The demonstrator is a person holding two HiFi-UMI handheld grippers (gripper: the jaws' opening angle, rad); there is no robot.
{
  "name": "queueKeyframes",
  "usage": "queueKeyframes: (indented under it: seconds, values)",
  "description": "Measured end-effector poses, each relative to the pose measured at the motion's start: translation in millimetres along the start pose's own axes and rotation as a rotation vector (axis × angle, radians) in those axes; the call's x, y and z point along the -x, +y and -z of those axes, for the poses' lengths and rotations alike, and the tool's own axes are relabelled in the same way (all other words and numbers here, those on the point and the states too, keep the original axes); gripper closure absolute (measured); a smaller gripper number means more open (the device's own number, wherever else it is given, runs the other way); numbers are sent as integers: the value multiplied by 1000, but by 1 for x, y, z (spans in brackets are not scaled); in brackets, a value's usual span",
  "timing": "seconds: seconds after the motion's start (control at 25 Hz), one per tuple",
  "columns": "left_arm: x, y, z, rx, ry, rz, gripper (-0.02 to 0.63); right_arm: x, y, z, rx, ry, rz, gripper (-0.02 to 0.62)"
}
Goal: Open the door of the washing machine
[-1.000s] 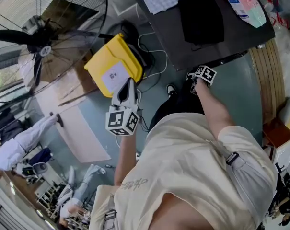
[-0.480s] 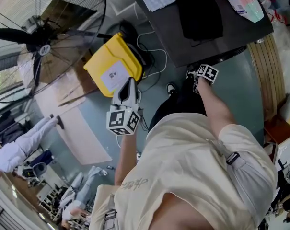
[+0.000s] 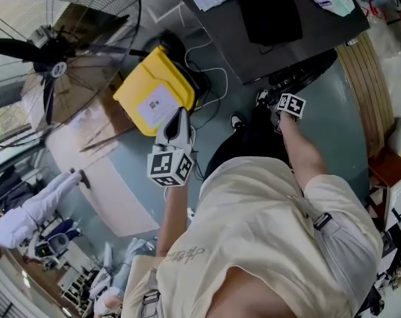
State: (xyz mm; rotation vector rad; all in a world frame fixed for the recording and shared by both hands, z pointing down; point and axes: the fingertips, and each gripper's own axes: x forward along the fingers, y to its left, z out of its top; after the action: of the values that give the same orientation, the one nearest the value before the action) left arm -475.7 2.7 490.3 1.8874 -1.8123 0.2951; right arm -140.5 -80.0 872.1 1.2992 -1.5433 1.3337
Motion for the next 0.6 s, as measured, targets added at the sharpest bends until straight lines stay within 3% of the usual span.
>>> queueKeyframes:
  seconds: [0.36,0.6]
  values:
    - [-2,-17,25,-33,41,113,589,31,-71,30,6,-25,97,495]
    - [-4,-37,42,-60,72,144,589,42,-121,46,6,34,157,517]
